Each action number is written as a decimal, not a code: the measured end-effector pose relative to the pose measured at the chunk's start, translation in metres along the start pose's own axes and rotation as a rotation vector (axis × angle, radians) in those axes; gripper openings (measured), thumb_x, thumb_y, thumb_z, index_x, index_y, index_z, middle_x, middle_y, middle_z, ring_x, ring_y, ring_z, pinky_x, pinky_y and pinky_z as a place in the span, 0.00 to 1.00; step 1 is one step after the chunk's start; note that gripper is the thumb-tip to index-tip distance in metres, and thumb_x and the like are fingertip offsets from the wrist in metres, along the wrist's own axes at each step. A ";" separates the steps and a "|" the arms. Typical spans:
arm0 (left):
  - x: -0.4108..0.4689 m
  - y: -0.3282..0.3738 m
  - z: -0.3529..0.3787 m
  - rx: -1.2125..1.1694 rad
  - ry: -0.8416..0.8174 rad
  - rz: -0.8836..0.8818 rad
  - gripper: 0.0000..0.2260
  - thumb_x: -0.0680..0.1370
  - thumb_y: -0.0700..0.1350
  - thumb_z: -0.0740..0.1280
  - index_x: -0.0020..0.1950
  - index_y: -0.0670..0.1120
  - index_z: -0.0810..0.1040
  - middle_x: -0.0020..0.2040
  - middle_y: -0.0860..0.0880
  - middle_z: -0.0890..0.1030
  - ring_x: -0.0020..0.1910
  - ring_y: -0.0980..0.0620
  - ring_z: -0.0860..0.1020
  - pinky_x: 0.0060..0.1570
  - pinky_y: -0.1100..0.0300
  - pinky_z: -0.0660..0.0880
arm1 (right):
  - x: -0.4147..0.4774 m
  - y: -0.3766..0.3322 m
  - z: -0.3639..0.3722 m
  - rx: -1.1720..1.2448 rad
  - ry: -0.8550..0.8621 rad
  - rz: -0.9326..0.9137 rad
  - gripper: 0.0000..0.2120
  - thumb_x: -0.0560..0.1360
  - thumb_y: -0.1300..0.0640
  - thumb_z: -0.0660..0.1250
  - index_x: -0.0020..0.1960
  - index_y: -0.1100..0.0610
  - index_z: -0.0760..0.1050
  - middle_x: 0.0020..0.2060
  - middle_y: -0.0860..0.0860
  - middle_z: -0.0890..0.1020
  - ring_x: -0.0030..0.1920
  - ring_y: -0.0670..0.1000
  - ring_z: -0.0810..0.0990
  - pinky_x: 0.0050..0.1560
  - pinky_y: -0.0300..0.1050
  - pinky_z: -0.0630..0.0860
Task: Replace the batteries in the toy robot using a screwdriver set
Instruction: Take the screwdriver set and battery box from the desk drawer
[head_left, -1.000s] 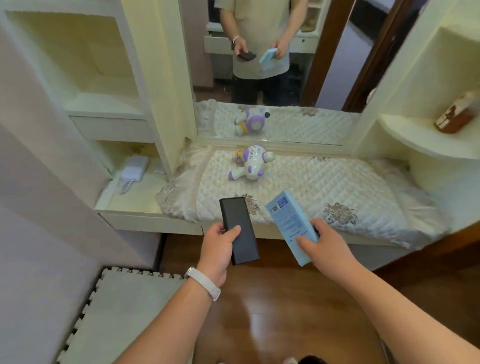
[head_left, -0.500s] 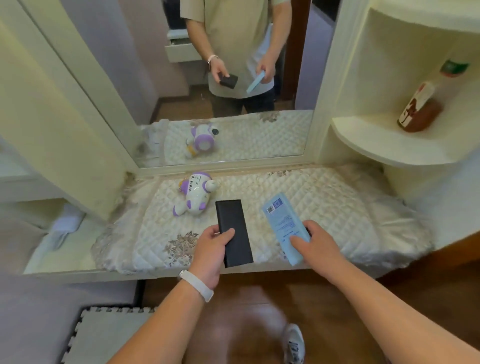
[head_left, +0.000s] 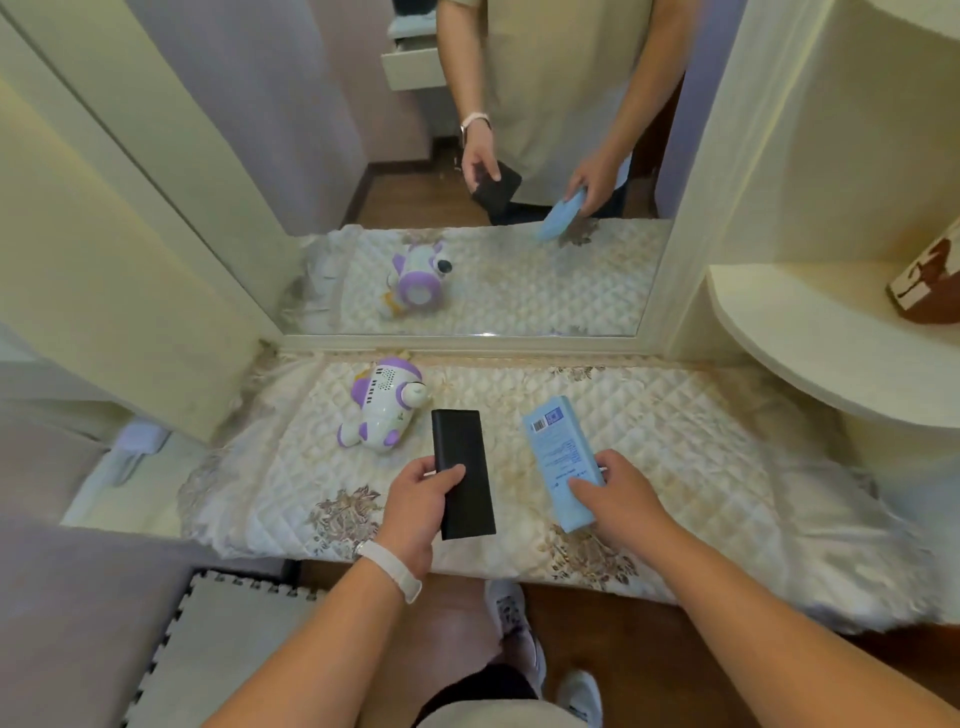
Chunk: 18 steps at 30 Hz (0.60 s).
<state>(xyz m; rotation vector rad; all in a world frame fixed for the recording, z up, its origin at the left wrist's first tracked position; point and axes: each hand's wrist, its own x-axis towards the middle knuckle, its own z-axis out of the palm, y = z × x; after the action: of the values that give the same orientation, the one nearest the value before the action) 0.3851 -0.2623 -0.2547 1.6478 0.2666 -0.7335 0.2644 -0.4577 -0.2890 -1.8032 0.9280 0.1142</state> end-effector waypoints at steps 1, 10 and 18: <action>0.009 0.000 0.004 0.000 -0.003 -0.014 0.05 0.78 0.41 0.69 0.53 0.43 0.78 0.50 0.41 0.84 0.46 0.44 0.83 0.40 0.54 0.79 | 0.008 0.000 0.000 0.007 -0.005 0.010 0.11 0.77 0.53 0.66 0.57 0.54 0.70 0.52 0.51 0.79 0.46 0.48 0.80 0.35 0.39 0.74; 0.098 0.002 0.040 -0.007 -0.054 -0.127 0.09 0.77 0.41 0.70 0.56 0.43 0.79 0.51 0.42 0.85 0.48 0.44 0.84 0.41 0.54 0.80 | 0.076 -0.004 -0.002 -0.036 -0.027 0.100 0.13 0.76 0.51 0.68 0.57 0.53 0.71 0.51 0.49 0.79 0.48 0.48 0.81 0.44 0.46 0.81; 0.141 0.002 0.049 0.075 -0.038 -0.193 0.07 0.78 0.42 0.70 0.55 0.45 0.77 0.49 0.44 0.83 0.47 0.46 0.83 0.40 0.56 0.79 | 0.129 -0.015 0.016 -0.027 -0.084 0.162 0.08 0.77 0.53 0.66 0.54 0.54 0.71 0.51 0.51 0.80 0.49 0.49 0.81 0.48 0.49 0.81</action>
<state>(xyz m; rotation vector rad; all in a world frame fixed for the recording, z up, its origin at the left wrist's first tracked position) 0.4797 -0.3412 -0.3400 1.6932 0.3786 -0.9285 0.3689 -0.5107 -0.3469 -1.7331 1.0150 0.3042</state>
